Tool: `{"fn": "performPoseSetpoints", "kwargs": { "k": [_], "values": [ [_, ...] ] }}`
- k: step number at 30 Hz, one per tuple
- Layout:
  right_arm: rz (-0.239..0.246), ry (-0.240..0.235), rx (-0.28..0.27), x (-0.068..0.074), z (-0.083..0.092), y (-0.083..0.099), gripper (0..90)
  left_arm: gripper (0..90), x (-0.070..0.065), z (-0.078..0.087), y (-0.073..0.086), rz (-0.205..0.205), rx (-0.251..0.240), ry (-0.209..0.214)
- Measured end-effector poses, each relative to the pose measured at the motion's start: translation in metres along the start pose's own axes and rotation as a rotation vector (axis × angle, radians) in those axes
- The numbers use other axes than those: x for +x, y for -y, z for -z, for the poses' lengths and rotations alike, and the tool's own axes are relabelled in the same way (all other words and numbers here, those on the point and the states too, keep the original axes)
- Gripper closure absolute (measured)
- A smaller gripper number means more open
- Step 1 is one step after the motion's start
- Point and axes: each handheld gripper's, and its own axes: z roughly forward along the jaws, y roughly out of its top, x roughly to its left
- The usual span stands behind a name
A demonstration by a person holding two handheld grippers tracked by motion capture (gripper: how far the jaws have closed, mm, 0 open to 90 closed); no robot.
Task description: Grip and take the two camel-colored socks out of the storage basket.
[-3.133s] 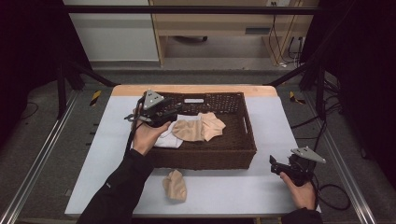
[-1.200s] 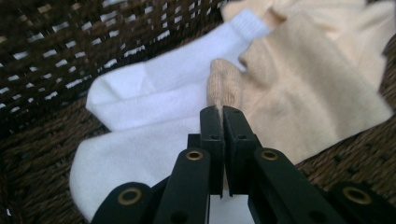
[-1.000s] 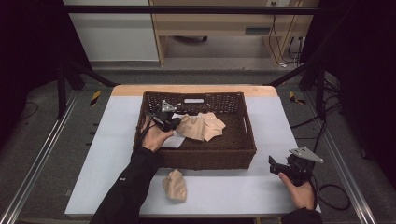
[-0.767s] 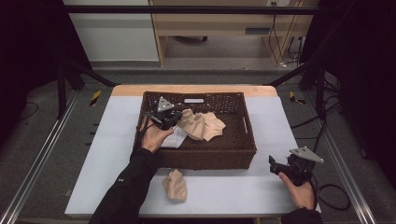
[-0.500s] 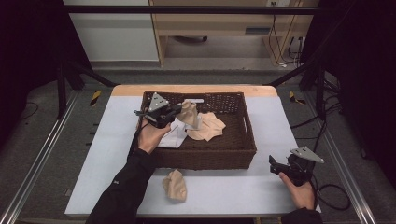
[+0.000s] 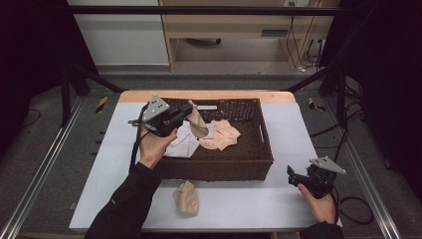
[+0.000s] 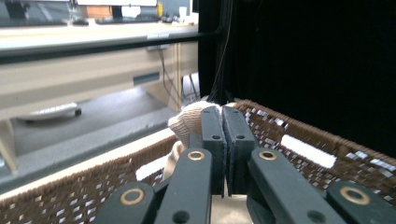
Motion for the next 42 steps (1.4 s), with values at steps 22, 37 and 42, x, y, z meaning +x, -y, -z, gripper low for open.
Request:
{"fn": "performPoseSetpoints", "kwargs": {
  "k": [22, 37, 42],
  "values": [
    [0.002, 0.002, -0.007, 0.0, 0.001, 0.0, 4.3, 88.0, -0.038, 0.076, -0.045, -0.052, -0.146, 0.078],
    [0.002, 0.003, -0.004, 0.001, 0.001, 0.0, 4.3, 88.0, -0.06, 0.118, -0.031, -0.057, -0.16, 0.14],
    [0.004, 0.003, -0.001, 0.002, 0.001, 0.0, 4.4, 88.0, -0.072, 0.123, -0.023, -0.061, -0.146, 0.174]
  ]
}}
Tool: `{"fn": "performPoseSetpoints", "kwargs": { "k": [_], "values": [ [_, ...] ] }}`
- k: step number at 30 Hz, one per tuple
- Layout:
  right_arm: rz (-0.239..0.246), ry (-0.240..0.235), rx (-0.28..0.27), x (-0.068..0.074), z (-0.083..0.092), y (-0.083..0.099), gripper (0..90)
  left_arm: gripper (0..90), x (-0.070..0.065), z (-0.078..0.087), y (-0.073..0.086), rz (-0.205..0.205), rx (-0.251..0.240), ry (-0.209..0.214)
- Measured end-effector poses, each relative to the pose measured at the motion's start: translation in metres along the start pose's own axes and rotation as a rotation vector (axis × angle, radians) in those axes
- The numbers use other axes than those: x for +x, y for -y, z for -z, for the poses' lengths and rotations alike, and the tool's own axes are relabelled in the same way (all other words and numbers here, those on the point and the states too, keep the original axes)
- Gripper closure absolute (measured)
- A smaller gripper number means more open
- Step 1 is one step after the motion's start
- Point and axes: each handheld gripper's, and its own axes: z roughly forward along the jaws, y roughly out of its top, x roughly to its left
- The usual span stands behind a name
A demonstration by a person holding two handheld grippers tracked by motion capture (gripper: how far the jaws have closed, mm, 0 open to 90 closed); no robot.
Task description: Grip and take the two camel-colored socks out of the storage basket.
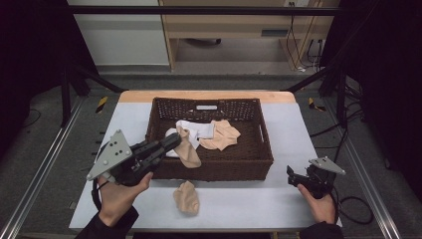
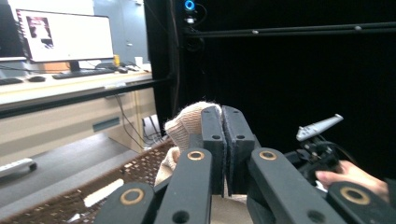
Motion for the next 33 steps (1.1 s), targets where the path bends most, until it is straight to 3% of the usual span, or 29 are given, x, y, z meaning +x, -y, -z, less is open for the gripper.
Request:
{"fn": "performPoseSetpoints", "kwargs": {
  "k": [5, 20, 33],
  "values": [
    [0.002, 0.001, -0.002, 0.0, 0.0, 0.0, 4.4, 87.9, -0.012, -0.005, 0.017, -0.004, 0.052, 0.033],
    [0.008, 0.002, -0.001, -0.001, 0.0, 0.001, 4.4, 87.9, -0.028, -0.031, 0.099, 0.065, 0.29, 0.106],
    [0.015, 0.001, 0.021, 0.001, -0.003, 0.003, 4.6, 85.1, -0.017, -0.038, 0.156, 0.095, 0.456, 0.037]
  ]
}}
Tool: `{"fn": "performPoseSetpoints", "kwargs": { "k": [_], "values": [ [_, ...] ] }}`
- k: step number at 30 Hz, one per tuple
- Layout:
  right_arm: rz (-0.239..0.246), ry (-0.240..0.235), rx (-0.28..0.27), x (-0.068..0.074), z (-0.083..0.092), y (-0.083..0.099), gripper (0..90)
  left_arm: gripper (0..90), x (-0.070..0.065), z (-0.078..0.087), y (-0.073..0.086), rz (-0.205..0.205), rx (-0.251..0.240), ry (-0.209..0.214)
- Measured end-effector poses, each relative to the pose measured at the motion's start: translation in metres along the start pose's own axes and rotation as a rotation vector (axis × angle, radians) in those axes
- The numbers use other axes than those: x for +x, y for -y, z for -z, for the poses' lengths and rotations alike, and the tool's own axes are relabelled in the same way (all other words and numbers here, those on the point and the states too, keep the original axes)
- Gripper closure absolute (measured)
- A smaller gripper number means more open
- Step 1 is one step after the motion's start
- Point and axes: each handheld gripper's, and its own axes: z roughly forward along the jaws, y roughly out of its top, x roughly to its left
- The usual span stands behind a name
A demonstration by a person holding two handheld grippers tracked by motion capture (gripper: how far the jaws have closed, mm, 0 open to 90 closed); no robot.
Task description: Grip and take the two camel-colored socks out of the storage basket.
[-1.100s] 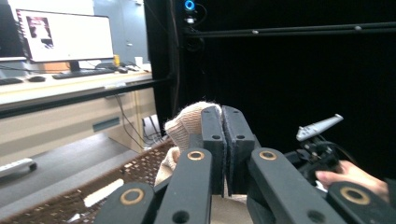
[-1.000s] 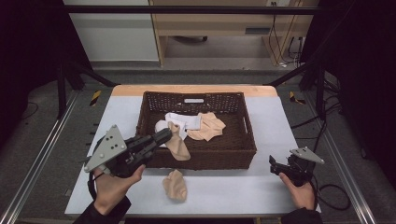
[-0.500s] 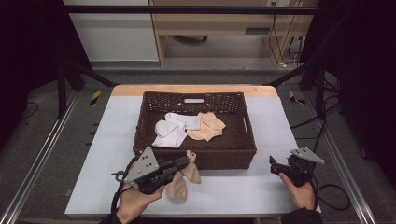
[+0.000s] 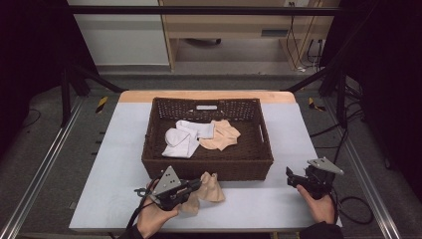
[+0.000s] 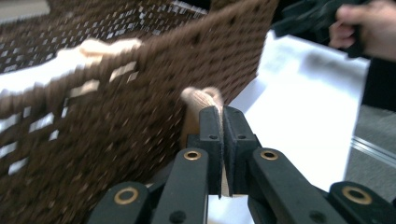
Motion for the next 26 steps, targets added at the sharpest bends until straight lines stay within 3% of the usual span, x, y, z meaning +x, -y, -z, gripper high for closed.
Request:
{"fn": "performPoseSetpoints", "kwargs": {
  "k": [3, 6, 7, 8, 12, 15, 26],
  "values": [
    [-0.001, -0.001, 0.008, 0.001, 0.0, 0.0, 4.6, 77.5, 0.004, 0.0, 0.006, 0.002, 0.01, -0.03],
    [0.004, -0.001, 0.01, 0.002, -0.001, 0.001, 4.6, 61.0, 0.007, 0.005, 0.008, 0.003, -0.016, -0.071],
    [0.004, -0.001, 0.01, 0.002, -0.001, 0.001, 4.6, 61.0, 0.009, 0.008, 0.008, 0.001, -0.027, -0.088],
    [0.004, 0.0, 0.012, 0.002, -0.001, 0.001, 4.6, 53.0, 0.01, 0.011, 0.009, 0.001, -0.042, -0.102],
    [0.007, 0.002, 0.007, 0.001, -0.001, 0.001, 4.6, 44.9, 0.016, 0.023, 0.01, 0.005, -0.071, -0.15],
    [-0.002, 0.0, 0.007, 0.0, 0.0, 0.001, 4.6, 41.0, 0.022, 0.033, 0.016, 0.025, -0.071, -0.177],
    [-0.005, 0.007, 0.012, -0.003, 0.0, 0.002, 4.6, 32.5, 0.056, 0.066, 0.05, 0.103, -0.001, -0.316]
  ]
}}
